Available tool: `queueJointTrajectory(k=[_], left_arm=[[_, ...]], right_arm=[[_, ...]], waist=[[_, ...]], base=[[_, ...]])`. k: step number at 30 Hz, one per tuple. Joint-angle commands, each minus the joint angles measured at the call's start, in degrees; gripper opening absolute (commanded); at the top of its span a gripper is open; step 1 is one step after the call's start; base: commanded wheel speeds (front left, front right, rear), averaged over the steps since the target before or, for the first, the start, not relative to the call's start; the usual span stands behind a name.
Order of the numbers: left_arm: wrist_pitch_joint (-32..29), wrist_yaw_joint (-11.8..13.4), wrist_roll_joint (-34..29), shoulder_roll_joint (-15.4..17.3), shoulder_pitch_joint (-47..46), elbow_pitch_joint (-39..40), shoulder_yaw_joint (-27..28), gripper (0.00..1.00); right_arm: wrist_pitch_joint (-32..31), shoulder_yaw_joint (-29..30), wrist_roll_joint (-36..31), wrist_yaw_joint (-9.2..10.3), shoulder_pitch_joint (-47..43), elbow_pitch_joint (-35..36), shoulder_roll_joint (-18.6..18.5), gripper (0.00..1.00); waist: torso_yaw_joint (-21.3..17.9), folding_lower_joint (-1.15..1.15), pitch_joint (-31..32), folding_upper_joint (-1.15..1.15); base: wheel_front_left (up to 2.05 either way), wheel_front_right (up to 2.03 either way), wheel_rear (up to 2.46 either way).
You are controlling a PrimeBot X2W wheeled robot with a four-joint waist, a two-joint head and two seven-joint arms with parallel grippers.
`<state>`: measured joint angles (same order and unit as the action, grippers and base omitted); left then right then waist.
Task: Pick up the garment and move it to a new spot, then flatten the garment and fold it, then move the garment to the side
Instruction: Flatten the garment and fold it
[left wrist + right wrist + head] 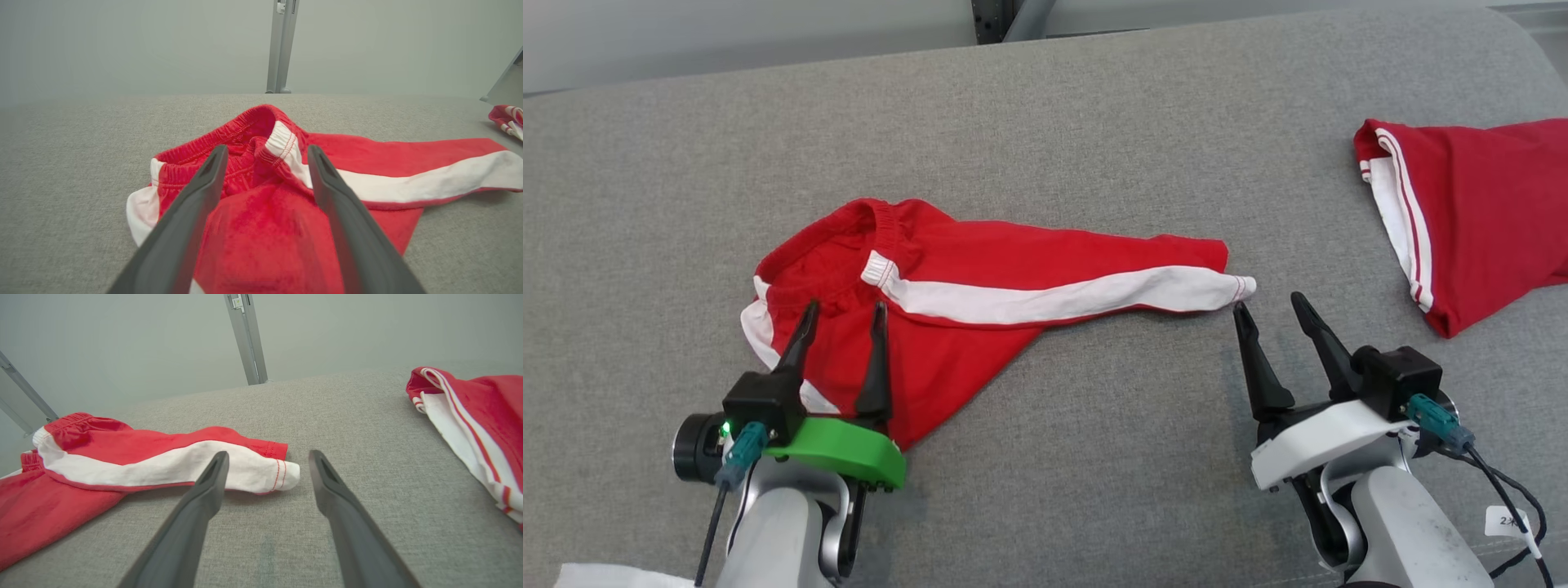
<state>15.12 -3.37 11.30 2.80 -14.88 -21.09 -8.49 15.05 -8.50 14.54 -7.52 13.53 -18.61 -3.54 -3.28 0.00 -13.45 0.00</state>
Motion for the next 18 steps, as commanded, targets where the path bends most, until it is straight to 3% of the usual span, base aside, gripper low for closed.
queueJointTrajectory(k=[1, 10, 18], left_arm=[[-0.01, -0.43, 0.03, 0.20, -1.19, -0.36, 0.04, 1.00], [-0.01, -3.57, 0.28, 0.64, -7.58, -6.11, 0.31, 1.00], [-0.02, -4.12, 1.53, 1.74, -10.72, -10.73, -0.51, 1.00]], right_arm=[[0.14, 0.03, 0.51, 0.07, 0.50, -0.10, -0.08, 1.00], [0.14, 0.71, 1.32, 0.07, 1.86, -0.69, 0.01, 1.00], [0.14, 0.77, 1.69, 0.07, 1.96, -0.79, 0.02, 1.00]], waist=[[-0.35, 0.00, -1.39, 0.00], [-1.16, 0.00, -2.97, 0.00], [-1.45, 0.00, -3.35, 0.00]], base=[[0.00, 0.00, 0.00], [0.00, 0.00, 0.00], [0.00, 0.00, 0.00]])
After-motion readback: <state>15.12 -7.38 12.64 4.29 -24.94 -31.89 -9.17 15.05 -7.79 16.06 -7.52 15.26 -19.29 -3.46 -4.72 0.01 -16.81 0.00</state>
